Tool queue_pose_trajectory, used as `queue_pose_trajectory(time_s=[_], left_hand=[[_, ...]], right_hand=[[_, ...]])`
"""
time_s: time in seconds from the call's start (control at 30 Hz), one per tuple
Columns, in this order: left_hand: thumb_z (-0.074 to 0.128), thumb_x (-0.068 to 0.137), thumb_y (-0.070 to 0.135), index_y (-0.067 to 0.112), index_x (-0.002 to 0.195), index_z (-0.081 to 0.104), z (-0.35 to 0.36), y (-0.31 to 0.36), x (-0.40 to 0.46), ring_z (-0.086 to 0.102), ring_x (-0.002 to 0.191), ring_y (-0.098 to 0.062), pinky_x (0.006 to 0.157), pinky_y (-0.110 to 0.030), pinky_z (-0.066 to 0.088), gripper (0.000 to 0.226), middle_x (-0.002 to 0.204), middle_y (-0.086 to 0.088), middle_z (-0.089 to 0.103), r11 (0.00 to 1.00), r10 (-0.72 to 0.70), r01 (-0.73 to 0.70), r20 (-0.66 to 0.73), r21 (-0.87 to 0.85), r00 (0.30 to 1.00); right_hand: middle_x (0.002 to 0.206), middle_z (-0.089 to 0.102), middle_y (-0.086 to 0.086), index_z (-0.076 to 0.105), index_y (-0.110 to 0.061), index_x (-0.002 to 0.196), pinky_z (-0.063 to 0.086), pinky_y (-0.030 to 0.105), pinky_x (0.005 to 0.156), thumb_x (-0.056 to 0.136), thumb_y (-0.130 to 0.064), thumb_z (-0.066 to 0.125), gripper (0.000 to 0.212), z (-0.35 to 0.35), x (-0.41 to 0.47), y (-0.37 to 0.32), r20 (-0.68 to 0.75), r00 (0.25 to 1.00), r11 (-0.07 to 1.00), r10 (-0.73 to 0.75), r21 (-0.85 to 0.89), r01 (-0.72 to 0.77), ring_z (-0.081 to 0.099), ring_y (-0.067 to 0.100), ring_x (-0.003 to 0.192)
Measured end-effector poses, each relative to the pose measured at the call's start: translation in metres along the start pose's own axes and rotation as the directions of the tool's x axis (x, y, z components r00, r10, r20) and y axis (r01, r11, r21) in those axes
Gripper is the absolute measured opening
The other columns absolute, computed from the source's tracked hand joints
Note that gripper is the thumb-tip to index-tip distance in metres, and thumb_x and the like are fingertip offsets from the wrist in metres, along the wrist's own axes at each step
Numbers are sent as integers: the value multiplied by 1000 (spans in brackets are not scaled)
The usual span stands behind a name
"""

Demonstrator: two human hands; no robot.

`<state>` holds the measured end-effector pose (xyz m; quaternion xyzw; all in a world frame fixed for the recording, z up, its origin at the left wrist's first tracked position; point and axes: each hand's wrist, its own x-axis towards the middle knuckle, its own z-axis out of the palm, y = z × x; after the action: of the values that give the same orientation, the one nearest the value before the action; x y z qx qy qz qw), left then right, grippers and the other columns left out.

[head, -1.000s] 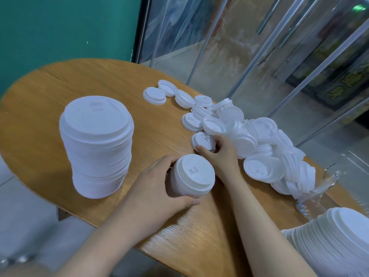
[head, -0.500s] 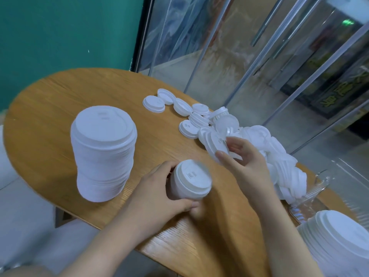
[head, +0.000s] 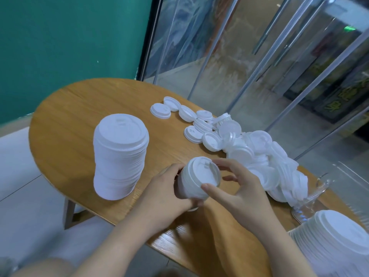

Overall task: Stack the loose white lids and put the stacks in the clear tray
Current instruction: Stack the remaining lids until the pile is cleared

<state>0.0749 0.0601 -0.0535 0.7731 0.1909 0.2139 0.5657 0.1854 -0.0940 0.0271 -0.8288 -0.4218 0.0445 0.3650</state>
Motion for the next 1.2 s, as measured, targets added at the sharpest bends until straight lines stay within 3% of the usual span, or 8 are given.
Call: queue_pose_trajectory(time_s=[0.23, 0.33, 0.47, 0.7, 0.8, 0.9, 1.03, 1.2], left_hand=[[91, 58, 47, 48, 119, 60, -2, 1, 1, 60, 108, 5, 93, -28, 54, 69, 114, 26, 66, 1000, 0, 0, 26, 14, 1000], [93, 59, 43, 49, 119, 60, -4, 1, 1, 59, 106, 7, 91, -25, 53, 69, 113, 27, 64, 1000, -5, 5, 35, 24, 999], [92, 60, 44, 50, 119, 59, -5, 2, 0, 59, 107, 7, 91, -25, 53, 68, 113, 28, 64, 1000, -4, 3, 42, 27, 999], [93, 62, 42, 46, 124, 56, -4, 3, -2, 55, 111, 9, 97, -23, 49, 72, 118, 28, 61, 998, 12, -14, 30, 62, 999], [90, 58, 55, 48, 136, 46, -3, 3, -3, 52, 120, 8, 105, -26, 46, 90, 129, 30, 55, 995, 35, -38, 40, 90, 999], [88, 56, 66, 50, 146, 35, -2, 6, -4, 45, 128, 8, 112, -25, 40, 106, 138, 33, 45, 995, 44, -46, 23, 86, 999], [88, 62, 63, 55, 136, 42, -1, 11, -4, 44, 127, 11, 107, -19, 39, 87, 131, 37, 50, 995, 72, -73, 26, 63, 997], [88, 62, 64, 55, 125, 46, 1, 9, -3, 46, 121, 12, 102, -17, 40, 76, 124, 38, 53, 996, 73, -73, 15, 58, 997]], right_hand=[[122, 64, -32, 67, -40, 119, 43, 10, 91, 77, -44, 88, 48, 13, -4, 8, -6, 1000, 1000, 4, 7, -4, 58, 0, 121], [124, 65, -28, 67, -38, 121, 46, 17, 94, 72, -57, 75, 52, 19, -8, 11, -32, 999, 1000, -9, 28, 10, 57, 2, 125], [125, 65, -26, 67, -39, 121, 48, 26, 96, 73, -56, 75, 52, 20, -8, 10, -34, 999, 998, -15, 57, 17, 58, 5, 125], [133, 63, -24, 61, -39, 132, 48, 24, 100, 73, -61, 77, 65, 6, -3, 14, -8, 1000, 993, 0, 122, 1, 57, 2, 129], [122, 66, -26, 65, -39, 121, 47, 12, 90, 82, -55, 75, 43, -2, 14, 22, -101, 994, 994, 29, 108, -18, 62, 2, 116], [110, 66, -26, 68, -38, 110, 44, 9, 84, 92, -31, 77, 21, -1, 45, 43, -146, 987, 998, 64, 21, -61, 61, -1, 105], [108, 65, -15, 69, -27, 112, 47, 15, 77, 93, -21, 74, 21, 13, 90, 80, -179, 982, 992, 69, -94, -86, 59, 1, 97], [107, 66, -6, 69, -18, 123, 40, 9, 69, 95, -23, 71, 28, 31, 131, 107, -188, 973, 964, 137, -198, -174, 58, 0, 81]])
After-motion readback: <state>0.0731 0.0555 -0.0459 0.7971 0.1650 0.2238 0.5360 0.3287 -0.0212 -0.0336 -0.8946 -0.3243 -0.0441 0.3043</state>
